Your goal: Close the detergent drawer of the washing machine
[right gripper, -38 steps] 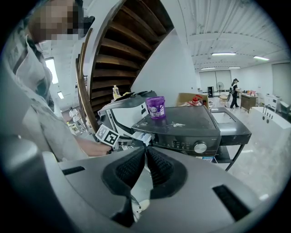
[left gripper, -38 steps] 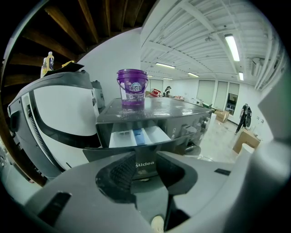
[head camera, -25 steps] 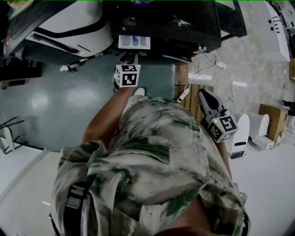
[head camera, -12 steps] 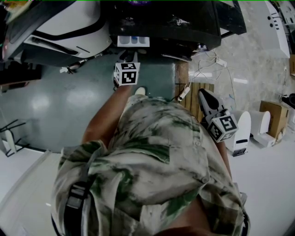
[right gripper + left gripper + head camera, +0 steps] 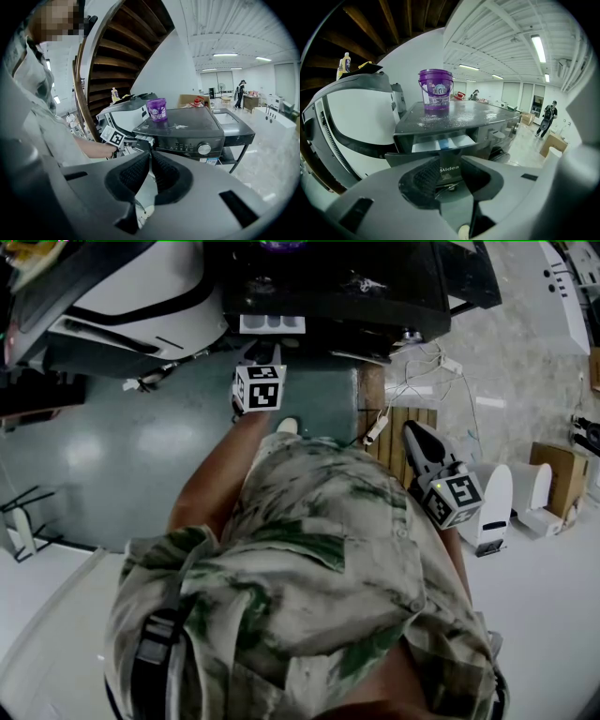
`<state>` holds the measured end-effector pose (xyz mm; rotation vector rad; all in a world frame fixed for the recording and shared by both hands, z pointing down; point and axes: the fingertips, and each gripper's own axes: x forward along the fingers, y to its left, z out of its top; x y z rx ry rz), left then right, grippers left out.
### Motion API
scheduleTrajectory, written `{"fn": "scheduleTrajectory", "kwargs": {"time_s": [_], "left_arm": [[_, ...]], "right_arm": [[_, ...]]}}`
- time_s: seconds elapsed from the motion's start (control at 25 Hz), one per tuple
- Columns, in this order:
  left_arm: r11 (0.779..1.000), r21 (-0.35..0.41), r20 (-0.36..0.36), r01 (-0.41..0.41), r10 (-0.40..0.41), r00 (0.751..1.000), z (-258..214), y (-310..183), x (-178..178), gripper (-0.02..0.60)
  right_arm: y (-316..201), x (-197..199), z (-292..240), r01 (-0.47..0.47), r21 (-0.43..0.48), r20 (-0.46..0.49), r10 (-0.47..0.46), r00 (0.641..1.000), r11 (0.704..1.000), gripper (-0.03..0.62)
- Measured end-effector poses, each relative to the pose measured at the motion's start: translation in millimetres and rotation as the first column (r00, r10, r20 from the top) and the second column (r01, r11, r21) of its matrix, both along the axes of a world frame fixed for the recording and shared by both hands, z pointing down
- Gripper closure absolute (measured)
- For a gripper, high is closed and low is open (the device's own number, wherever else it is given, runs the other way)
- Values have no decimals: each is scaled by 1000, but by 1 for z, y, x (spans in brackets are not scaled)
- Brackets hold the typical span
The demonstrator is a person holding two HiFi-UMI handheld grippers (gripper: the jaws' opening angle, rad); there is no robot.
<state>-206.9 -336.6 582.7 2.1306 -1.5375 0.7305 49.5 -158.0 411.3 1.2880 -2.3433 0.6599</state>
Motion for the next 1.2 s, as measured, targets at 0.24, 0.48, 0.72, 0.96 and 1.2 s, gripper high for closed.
{"fn": "scheduleTrajectory", "kwargs": {"time_s": [0.24,0.48,0.72,0.96,1.2], "left_arm": [[1000,-1,1,-4,4,1000,0,-4,0,430],[1000,-2,-2,-6,6,1000,1,-10,0,430],[1000,-4,3,-9,9,1000,1,-16,0,430],[1000,-5,4,-9,9,1000,1,-21,1,430],[1000,-5,5,-9,9,1000,1,-26,1,430]], "right_arm": [[0,-1,1,-10,-3,2,10,1000,1000,554],[-1,0,3,-21,-7,-1,21,1000,1000,554],[-3,4,3,-37,5,1,37,999,999,554],[-2,6,2,-50,-1,-6,50,999,999,555],[-1,10,4,-65,2,-9,65,998,998,555]]}}
